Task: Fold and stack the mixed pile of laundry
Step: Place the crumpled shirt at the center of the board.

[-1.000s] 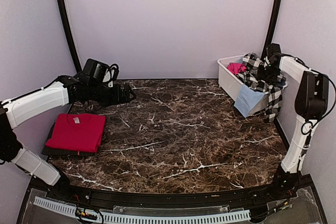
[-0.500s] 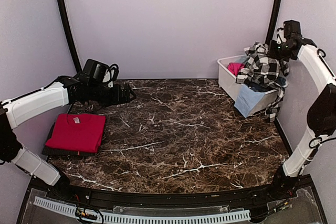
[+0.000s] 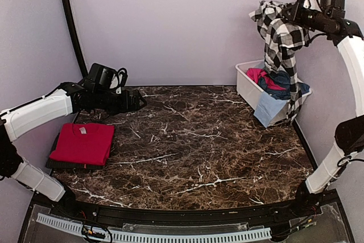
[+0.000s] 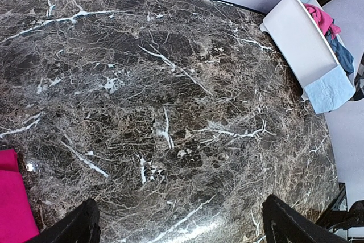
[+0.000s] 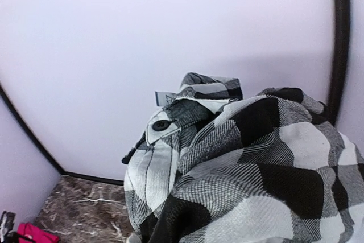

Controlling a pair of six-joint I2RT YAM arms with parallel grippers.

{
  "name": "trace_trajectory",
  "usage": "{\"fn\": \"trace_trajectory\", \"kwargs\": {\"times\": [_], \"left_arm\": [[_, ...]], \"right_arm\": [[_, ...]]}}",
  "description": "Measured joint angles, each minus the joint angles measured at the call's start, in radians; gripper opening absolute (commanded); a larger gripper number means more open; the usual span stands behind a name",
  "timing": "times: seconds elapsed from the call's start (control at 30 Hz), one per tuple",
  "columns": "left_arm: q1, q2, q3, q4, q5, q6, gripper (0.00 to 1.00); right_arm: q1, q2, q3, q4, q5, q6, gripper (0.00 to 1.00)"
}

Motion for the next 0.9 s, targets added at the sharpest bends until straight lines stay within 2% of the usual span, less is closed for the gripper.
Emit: {"fn": "trace_trajectory", "kwargs": {"times": [0.13, 0.23, 0.37, 0.47, 0.5, 0.53, 0.57, 0.63, 0.67, 0.8, 0.9], "left_arm": [[0.006, -0.002, 0.0, 0.0, -0.002, -0.011, 0.99], [0.022, -0.008, 0.0, 0.0, -0.003, -0.031, 0.99], [0.061, -0.039, 0.0, 0.0, -0.018, -0.057, 0.99], [0.093, -0.083, -0.003, 0.001, -0.026, -0.07, 0.99], [0.101, -0.097, -0.004, 0.002, -0.029, -0.072, 0.99], [0.108, -0.108, -0.005, 0.002, -0.029, -0.074, 0.99], [0.113, -0.121, -0.008, 0.005, -0.03, -0.074, 0.99], [0.117, -0.143, -0.02, 0.01, -0.024, -0.073, 0.99], [0.117, -0.152, -0.029, 0.014, -0.017, -0.071, 0.99], [0.117, -0.158, -0.058, 0.028, 0.024, -0.053, 0.99], [0.117, -0.15, -0.077, 0.034, 0.064, -0.034, 0.99]], "right_arm": [[0.193, 0.047, 0.158, -0.014, -0.082, 0.013, 0.0], [0.321, 0.066, 0.211, -0.008, -0.132, 0.033, 0.0], [0.445, 0.074, 0.195, 0.033, -0.213, 0.082, 0.0], [0.48, 0.057, 0.073, 0.128, -0.271, 0.128, 0.0], [0.482, 0.049, 0.011, 0.165, -0.278, 0.133, 0.11], [0.482, 0.043, -0.055, 0.191, -0.279, 0.134, 0.3], [0.479, 0.038, -0.123, 0.212, -0.277, 0.13, 0.57], [0.471, 0.038, -0.246, 0.227, -0.269, 0.125, 0.93], [0.463, 0.039, -0.335, 0.226, -0.249, 0.114, 0.98], [0.447, 0.039, -0.594, 0.189, -0.158, 0.08, 0.99], [0.444, 0.034, -0.702, 0.139, -0.086, 0.05, 0.98]]}}
